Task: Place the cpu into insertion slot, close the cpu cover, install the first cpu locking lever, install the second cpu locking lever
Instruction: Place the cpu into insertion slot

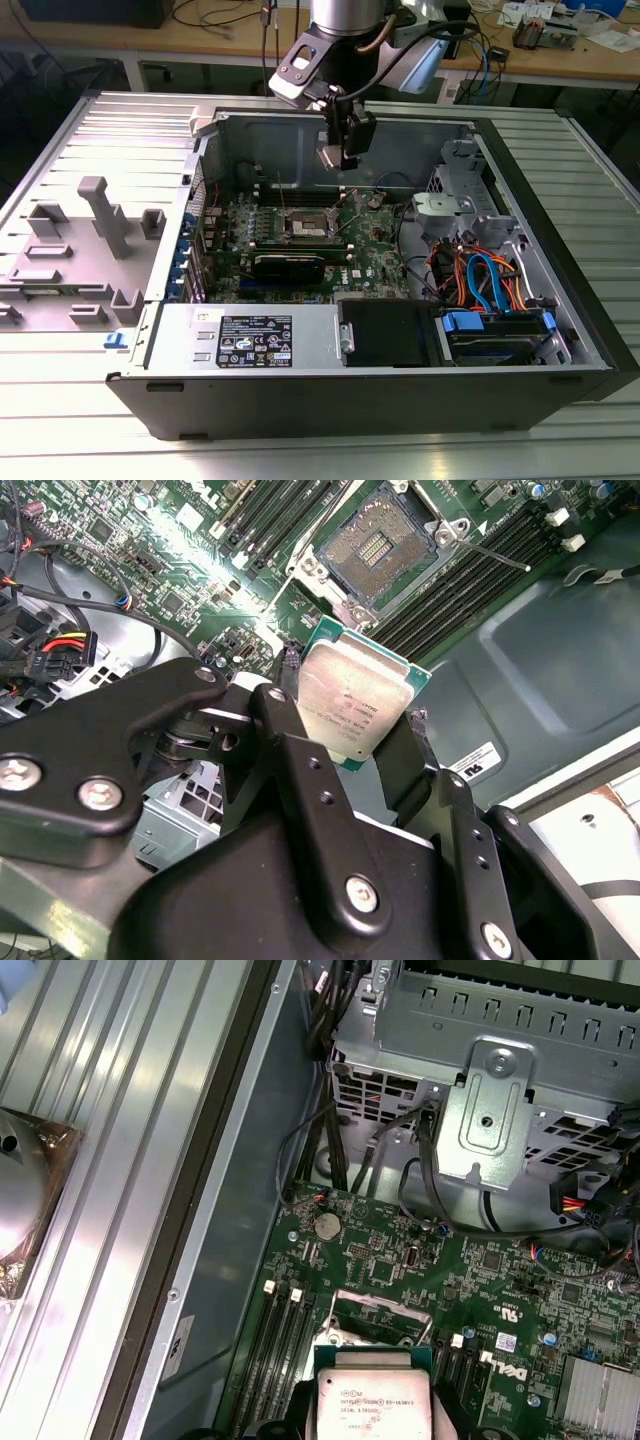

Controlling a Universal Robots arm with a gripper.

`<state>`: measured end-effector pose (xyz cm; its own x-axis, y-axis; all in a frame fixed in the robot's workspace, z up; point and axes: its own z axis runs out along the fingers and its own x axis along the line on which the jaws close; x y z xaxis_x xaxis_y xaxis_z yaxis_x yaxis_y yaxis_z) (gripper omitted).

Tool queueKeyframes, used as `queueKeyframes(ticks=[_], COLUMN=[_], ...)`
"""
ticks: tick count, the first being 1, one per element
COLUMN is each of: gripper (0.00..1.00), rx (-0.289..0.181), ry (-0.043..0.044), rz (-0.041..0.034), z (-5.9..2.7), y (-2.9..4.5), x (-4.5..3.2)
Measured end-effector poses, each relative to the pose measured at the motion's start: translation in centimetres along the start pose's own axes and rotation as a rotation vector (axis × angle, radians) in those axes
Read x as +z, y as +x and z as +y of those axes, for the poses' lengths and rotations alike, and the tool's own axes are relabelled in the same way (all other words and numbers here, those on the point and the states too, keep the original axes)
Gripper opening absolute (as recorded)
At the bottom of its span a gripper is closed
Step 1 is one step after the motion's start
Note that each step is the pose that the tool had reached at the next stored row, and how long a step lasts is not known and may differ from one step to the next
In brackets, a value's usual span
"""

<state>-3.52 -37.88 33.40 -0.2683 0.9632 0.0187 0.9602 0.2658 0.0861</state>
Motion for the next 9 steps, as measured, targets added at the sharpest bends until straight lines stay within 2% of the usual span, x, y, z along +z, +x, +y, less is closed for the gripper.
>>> queueKeyframes(ticks=[9], gripper=[0.55], rx=[0.0], ry=[0.0], rz=[0.0], z=[0.0], y=[0.0], x=[0.0])
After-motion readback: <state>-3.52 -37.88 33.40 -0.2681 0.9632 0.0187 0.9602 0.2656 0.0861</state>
